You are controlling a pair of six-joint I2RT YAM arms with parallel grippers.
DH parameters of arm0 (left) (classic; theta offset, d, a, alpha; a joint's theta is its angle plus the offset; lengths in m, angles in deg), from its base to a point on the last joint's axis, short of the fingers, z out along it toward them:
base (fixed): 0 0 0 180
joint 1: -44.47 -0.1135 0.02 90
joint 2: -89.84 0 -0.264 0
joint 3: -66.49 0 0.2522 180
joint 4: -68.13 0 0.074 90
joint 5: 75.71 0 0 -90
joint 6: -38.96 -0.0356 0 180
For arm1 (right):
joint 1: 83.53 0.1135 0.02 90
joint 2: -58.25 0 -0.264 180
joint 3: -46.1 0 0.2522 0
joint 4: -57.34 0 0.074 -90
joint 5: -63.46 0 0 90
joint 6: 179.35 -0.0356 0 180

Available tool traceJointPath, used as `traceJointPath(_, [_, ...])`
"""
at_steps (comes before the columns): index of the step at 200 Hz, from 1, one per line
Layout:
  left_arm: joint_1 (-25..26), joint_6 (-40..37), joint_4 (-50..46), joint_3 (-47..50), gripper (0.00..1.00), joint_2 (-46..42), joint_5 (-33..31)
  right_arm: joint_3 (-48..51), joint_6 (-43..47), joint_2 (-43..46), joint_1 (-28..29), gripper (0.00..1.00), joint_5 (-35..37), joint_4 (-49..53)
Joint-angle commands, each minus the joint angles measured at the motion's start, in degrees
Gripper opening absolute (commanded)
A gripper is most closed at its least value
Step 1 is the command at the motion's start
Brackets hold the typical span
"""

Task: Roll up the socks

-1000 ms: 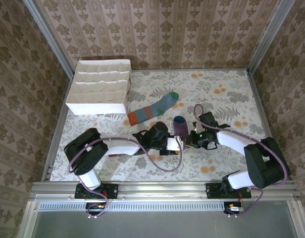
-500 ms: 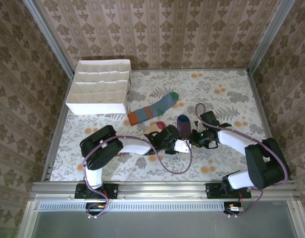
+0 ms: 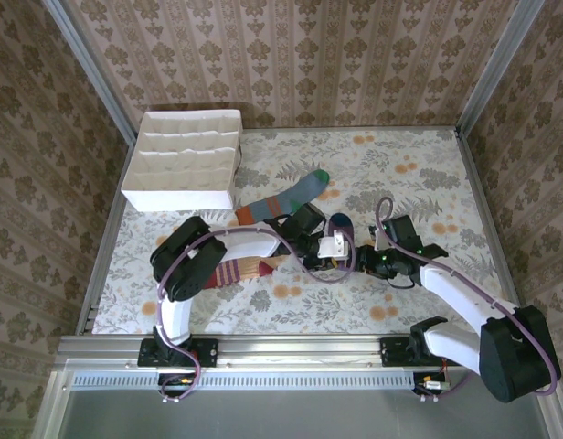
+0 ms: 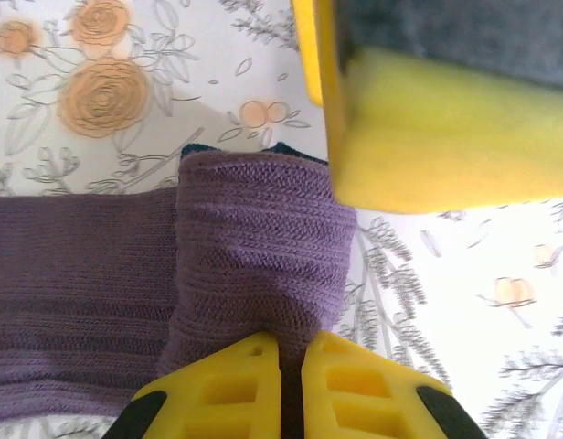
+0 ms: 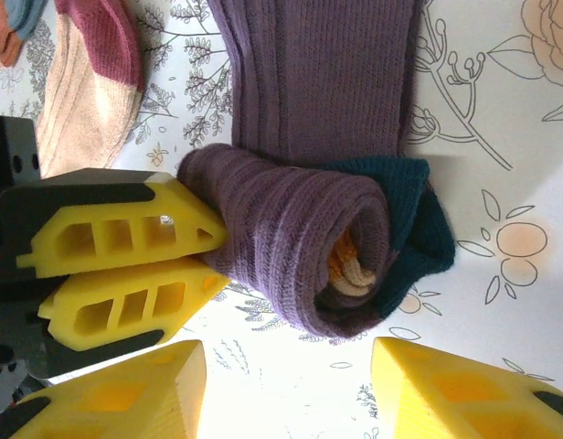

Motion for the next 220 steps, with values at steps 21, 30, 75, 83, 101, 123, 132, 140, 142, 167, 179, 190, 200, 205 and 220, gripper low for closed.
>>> traceJointPath(21, [-1.6,7.9,-10.6,-2.6,0.0,3.4,17.2,1.1,0.7,-0.1,0.4,0.52,-1.2,-2.7])
traceJointPath(30, [-2.0,9.1,-10.1,-2.8,0.0,3.6,19.2,1.2,0.9,-0.9,0.4,0.52,-0.9,-2.9])
traceJointPath(75, [-3.3,13.3,-7.6,-2.9,0.0,4.6,21.4,0.7,1.4,-6.2,1.5,0.52,-1.6,-4.7])
traceJointPath(83, [-3.3,13.6,-7.6,-3.0,0.0,4.9,20.9,0.6,1.0,-6.9,2.1,0.51,-1.7,-5.3])
traceJointPath(101, [-3.3,14.5,-6.5,-3.0,0.0,5.2,19.1,0.6,0.3,-8.3,3.5,0.44,-1.6,-6.2])
traceJointPath(123, [-3.2,15.3,-3.8,-2.1,0.0,5.1,17.0,0.5,-0.8,-9.6,4.0,0.24,-1.7,-6.9])
traceJointPath(132, [-3.1,15.2,-2.8,-1.6,0.0,4.7,15.9,0.4,-1.2,-10.1,4.1,0.16,-1.4,-6.4])
traceJointPath(140, [-2.8,14.5,-2.2,-1.0,0.0,4.1,14.4,-0.1,-1.5,-10.7,4.1,0.1,-0.8,-5.4])
traceJointPath(142, [-2.7,14.2,-2.0,-0.8,0.01,3.9,13.9,-0.2,-1.5,-10.8,4.0,0.09,-0.5,-5.0])
traceJointPath(167, [-0.9,9.6,1.7,3.2,0.13,-0.6,7.0,-2.2,-1.8,-13.9,3.8,0.0,2.9,0.1])
traceJointPath(179, [0.0,6.8,5.6,6.8,0.18,-3.9,2.6,-3.1,-1.7,-15.7,3.7,0.0,3.7,2.0])
traceJointPath(190, [1.1,4.1,10.1,10.5,0.2,-7.1,-0.9,-3.6,-1.5,-16.7,3.6,0.0,3.9,2.8])
traceJointPath(200, [2.0,1.9,14.4,14.0,0.24,-9.8,-4.3,-4.1,-1.5,-19.3,3.6,0.0,3.8,3.0])
traceJointPath(205, [2.6,0.4,16.3,15.5,0.25,-11.1,-6.1,-4.2,-1.5,-19.9,3.5,0.0,3.8,3.2])
traceJointPath(220, [5.2,-4.4,21.0,19.6,0.29,-14.2,-11.8,-4.8,-1.6,-21.3,3.5,0.0,3.7,3.5])
